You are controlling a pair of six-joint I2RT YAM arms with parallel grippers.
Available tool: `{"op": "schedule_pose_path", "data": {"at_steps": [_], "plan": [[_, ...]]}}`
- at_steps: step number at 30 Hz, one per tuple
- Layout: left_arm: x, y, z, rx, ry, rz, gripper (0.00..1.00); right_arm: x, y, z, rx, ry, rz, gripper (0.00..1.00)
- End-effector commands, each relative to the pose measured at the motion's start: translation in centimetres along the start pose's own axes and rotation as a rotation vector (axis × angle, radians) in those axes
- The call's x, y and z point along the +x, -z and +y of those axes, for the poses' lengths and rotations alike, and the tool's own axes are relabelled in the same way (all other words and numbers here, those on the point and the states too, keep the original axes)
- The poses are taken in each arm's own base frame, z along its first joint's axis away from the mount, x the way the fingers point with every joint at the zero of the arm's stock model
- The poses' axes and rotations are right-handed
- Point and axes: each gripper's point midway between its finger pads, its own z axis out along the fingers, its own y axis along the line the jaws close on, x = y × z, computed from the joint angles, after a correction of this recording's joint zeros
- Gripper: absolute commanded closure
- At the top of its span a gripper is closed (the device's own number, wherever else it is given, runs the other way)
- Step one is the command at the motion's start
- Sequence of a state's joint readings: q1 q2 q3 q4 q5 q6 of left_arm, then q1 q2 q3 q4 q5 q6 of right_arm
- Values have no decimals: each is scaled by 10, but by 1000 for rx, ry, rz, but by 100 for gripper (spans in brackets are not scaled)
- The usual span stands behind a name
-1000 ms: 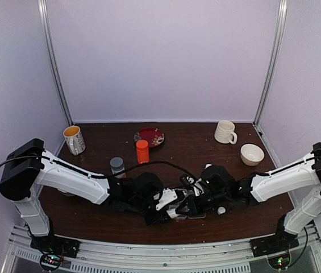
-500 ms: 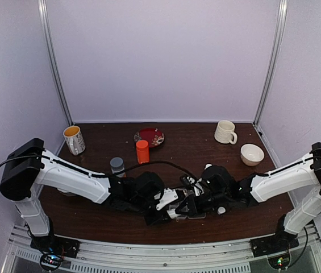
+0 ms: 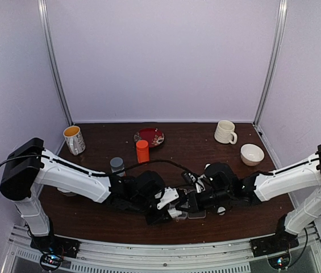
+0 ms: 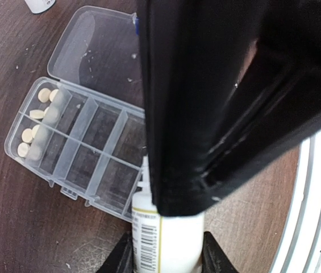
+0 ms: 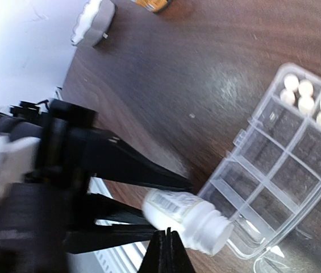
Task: Sort the pills into containers
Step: Pour the pill into the compartment of the pill container.
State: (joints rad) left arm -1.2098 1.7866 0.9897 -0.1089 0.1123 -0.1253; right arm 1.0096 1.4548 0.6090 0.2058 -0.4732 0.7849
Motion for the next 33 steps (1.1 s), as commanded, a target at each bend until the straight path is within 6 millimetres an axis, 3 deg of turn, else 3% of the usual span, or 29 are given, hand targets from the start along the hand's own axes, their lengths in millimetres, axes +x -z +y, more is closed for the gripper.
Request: {"op": "schedule_pose_path", "data": {"at_steps": [1, 5, 12, 16, 22, 25, 33], "plan": [[-10, -1, -3, 14, -2, -19, 96, 15, -13, -20, 68, -16, 74, 100], [-10, -1, -2, 13, -2, -20, 96, 13, -9, -21, 85, -6, 57, 100], [-9, -1, -3, 14, -1, -18, 96, -8, 9, 4, 20, 34, -33, 100], [-9, -1, -3, 15, -1, -18, 96, -9, 10, 13, -28, 38, -45, 100], [-10, -1, -3, 16, -2, -18, 96, 14, -10, -19, 71, -10, 59, 100], [-9, -1, -3, 16, -1, -17, 96, 16, -12, -25, 103, -7, 77, 100], [-10, -1, -3, 15, 0, -18, 96, -12, 15, 5, 42, 51, -46, 100]]}}
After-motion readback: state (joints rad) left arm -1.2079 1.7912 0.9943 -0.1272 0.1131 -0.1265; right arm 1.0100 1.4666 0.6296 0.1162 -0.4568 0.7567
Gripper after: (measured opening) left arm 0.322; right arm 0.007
